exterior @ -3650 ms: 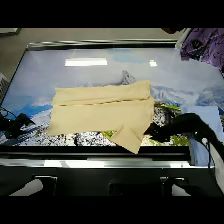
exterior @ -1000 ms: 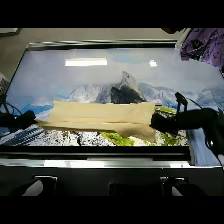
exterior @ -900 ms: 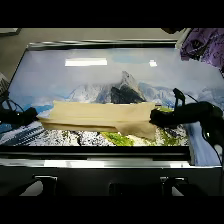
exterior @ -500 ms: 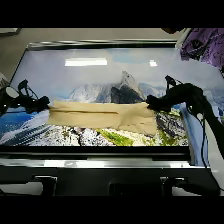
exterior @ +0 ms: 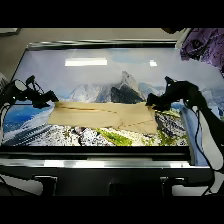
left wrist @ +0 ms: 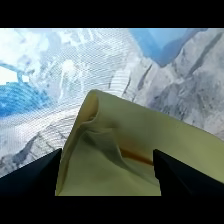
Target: Fold the clothes and pants, and hang the long-sleeved shirts on hangers.
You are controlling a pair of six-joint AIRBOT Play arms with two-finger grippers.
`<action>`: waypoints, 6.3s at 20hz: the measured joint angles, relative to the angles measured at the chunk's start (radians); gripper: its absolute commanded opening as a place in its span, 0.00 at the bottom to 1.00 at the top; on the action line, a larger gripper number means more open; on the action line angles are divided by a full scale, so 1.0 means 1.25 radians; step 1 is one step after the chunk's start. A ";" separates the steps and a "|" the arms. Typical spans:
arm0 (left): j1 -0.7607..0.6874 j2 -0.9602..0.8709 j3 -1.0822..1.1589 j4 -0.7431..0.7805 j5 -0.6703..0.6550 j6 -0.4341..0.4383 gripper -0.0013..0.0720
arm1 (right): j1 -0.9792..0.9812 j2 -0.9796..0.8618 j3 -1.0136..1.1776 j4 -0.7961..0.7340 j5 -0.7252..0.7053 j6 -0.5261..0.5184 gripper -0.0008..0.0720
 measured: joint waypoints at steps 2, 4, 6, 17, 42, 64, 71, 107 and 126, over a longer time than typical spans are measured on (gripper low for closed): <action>0.011 0.017 0.038 0.002 -0.033 -0.003 0.90 | -0.060 0.001 0.027 0.021 -0.067 -0.039 0.85; 0.020 0.044 0.060 0.011 -0.060 -0.005 0.90 | -0.130 0.001 0.034 0.066 -0.122 -0.097 0.92; 0.026 0.070 0.072 0.022 -0.076 -0.006 0.90 | -0.192 -0.009 0.020 0.123 -0.167 -0.162 0.92; 0.031 0.104 0.085 0.035 -0.127 -0.009 0.90 | -0.266 -0.110 -0.139 0.347 -0.184 -0.381 0.93; -0.512 -0.125 0.087 -0.352 0.101 -0.085 0.03 | -0.150 0.171 0.179 0.079 -0.334 0.027 0.05; -0.455 -0.023 0.119 -0.396 0.174 -0.091 0.03 | 0.031 0.171 0.371 -0.033 -0.364 0.128 0.05; -0.120 0.213 0.119 -0.165 -0.063 -0.105 0.03 | 0.314 0.090 0.371 -0.081 -0.276 0.237 0.05; 0.080 0.288 0.066 -0.112 -0.199 -0.070 0.04 | -0.101 0.000 0.214 0.231 -0.172 -0.045 0.77; 0.080 0.288 0.066 -0.112 -0.199 -0.034 0.04 | 0.033 -0.094 -0.203 0.519 0.064 -0.331 0.05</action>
